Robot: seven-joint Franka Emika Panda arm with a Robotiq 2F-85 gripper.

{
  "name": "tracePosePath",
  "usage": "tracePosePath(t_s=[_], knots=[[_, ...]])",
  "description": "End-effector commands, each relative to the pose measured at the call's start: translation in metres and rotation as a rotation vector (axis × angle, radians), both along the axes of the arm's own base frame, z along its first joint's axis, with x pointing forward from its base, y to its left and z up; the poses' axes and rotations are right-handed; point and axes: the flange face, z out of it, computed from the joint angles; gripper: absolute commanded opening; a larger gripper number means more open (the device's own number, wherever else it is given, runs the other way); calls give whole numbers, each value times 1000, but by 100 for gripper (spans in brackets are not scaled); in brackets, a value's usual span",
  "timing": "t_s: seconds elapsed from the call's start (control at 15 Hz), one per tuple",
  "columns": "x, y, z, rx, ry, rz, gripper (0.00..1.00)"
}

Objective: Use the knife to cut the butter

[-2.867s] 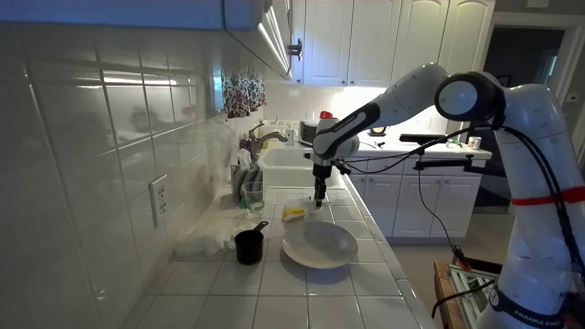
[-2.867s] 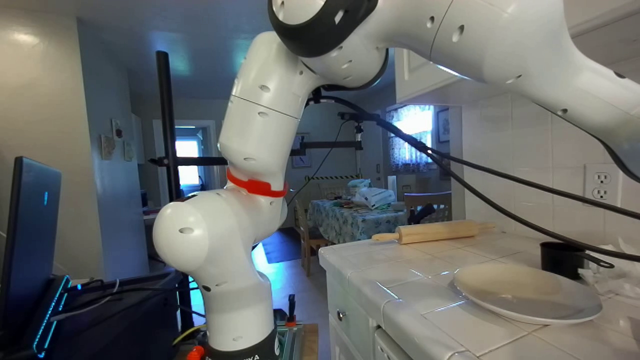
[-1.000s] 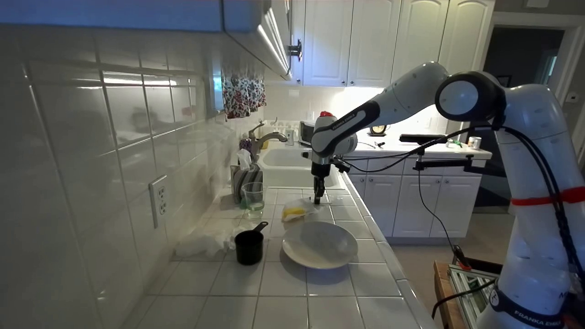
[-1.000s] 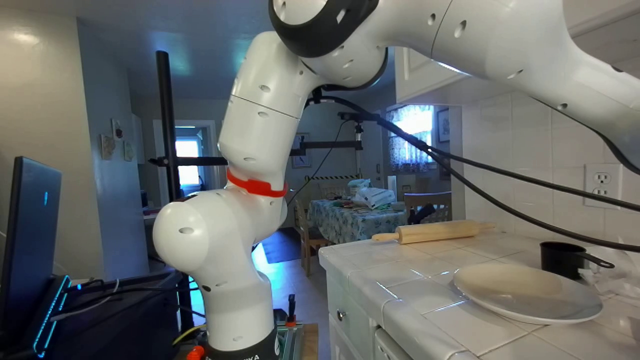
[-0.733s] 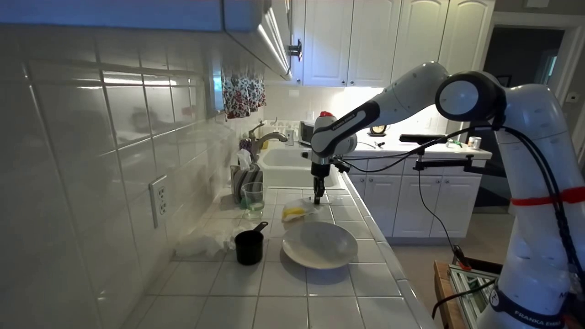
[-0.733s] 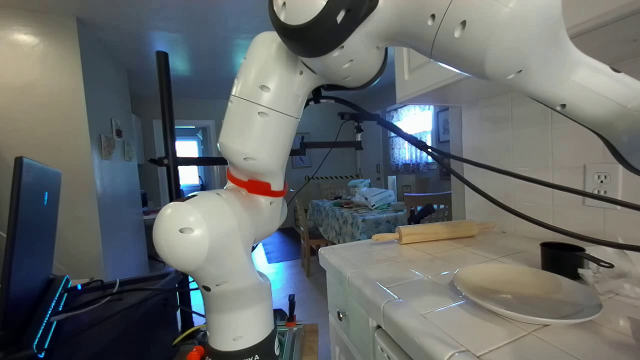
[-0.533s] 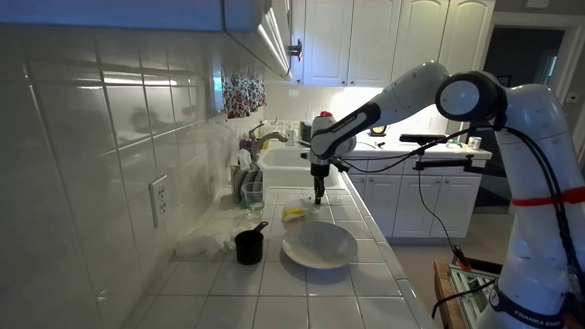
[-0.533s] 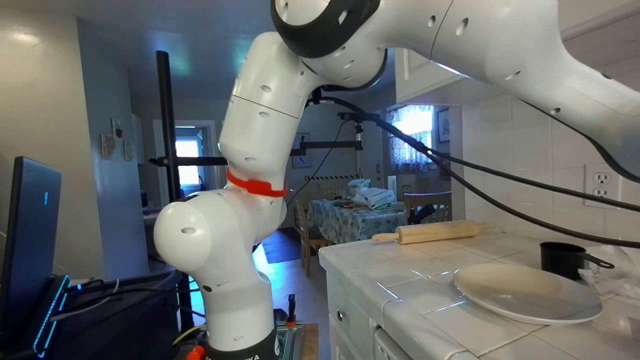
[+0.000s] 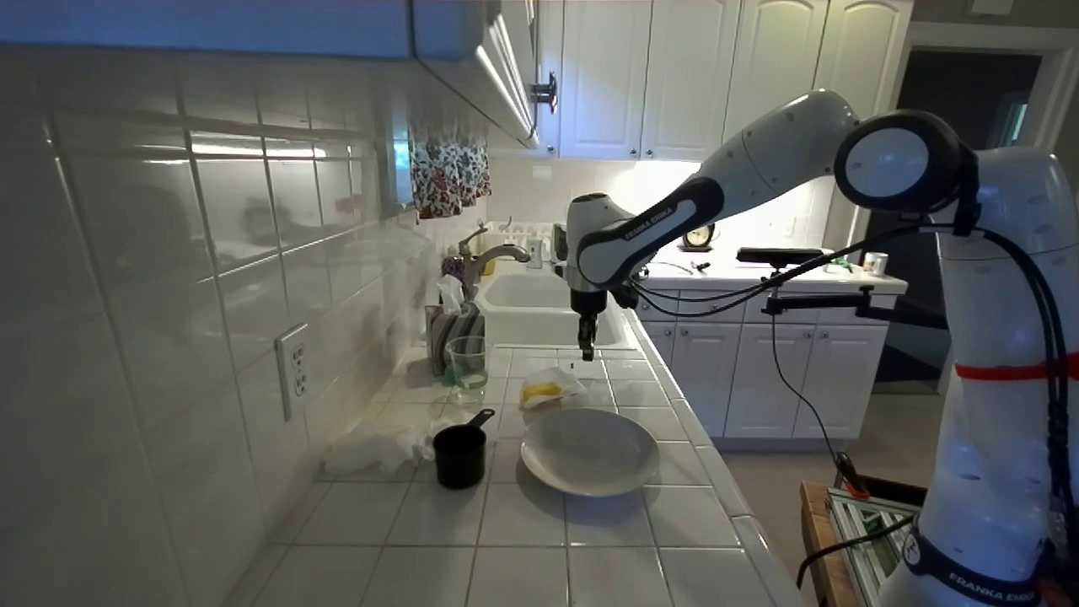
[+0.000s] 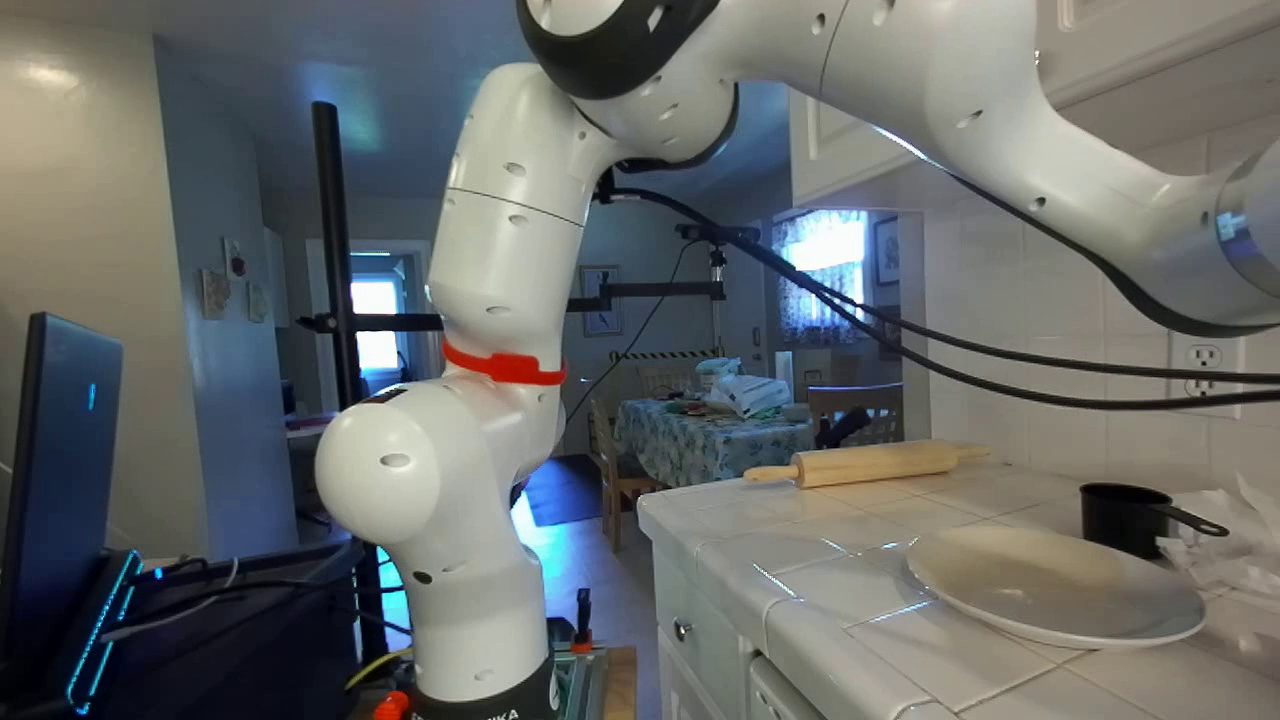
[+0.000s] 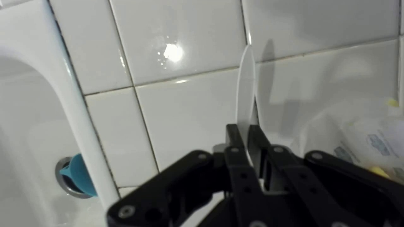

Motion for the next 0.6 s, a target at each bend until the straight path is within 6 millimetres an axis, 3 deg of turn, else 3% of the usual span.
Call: tracePosePath(t_s=[0.0, 0.2, 0.53], knots=[[-22, 43, 28, -110, -54, -76, 3], [-33, 80, 43, -276, -80, -81, 3], [-61, 119, 39, -464, -40, -25, 3]])
